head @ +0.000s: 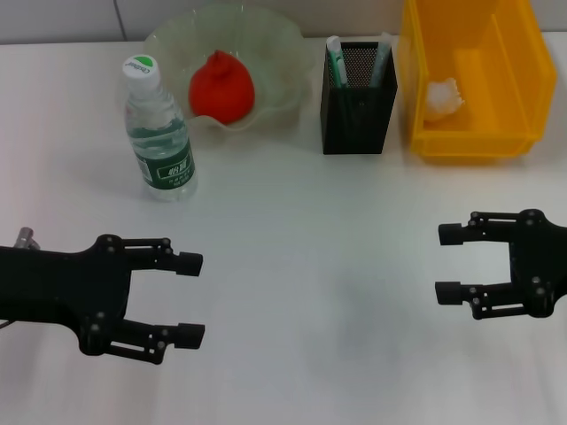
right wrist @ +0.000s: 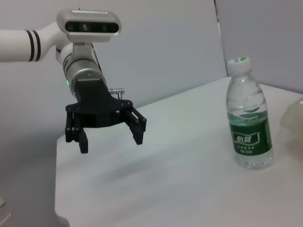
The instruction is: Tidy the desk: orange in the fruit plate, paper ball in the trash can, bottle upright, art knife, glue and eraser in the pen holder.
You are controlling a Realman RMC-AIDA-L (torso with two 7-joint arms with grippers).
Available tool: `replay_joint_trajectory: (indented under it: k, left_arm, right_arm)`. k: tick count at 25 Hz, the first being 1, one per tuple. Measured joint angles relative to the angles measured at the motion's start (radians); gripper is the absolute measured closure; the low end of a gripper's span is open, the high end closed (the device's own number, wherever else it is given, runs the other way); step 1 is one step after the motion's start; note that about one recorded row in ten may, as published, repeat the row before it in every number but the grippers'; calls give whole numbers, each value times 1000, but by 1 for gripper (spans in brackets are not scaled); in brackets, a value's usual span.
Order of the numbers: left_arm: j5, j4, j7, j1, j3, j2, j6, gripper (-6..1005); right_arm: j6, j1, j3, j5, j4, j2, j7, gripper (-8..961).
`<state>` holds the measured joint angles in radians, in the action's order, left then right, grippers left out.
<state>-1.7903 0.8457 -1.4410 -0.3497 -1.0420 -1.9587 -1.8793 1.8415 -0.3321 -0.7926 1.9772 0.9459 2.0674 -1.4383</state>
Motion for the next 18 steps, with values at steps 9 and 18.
replay_joint_trajectory:
  k: [9,18]
  left_arm:
    - [-3,-1,0,3,4,1,4,152]
    - [-5,-2,0,3,4,1,8,152]
  right_arm:
    - [-9,-3,0,20,-3,7,0,170]
    - [-10,-5,0,22,-8,8,-1,170]
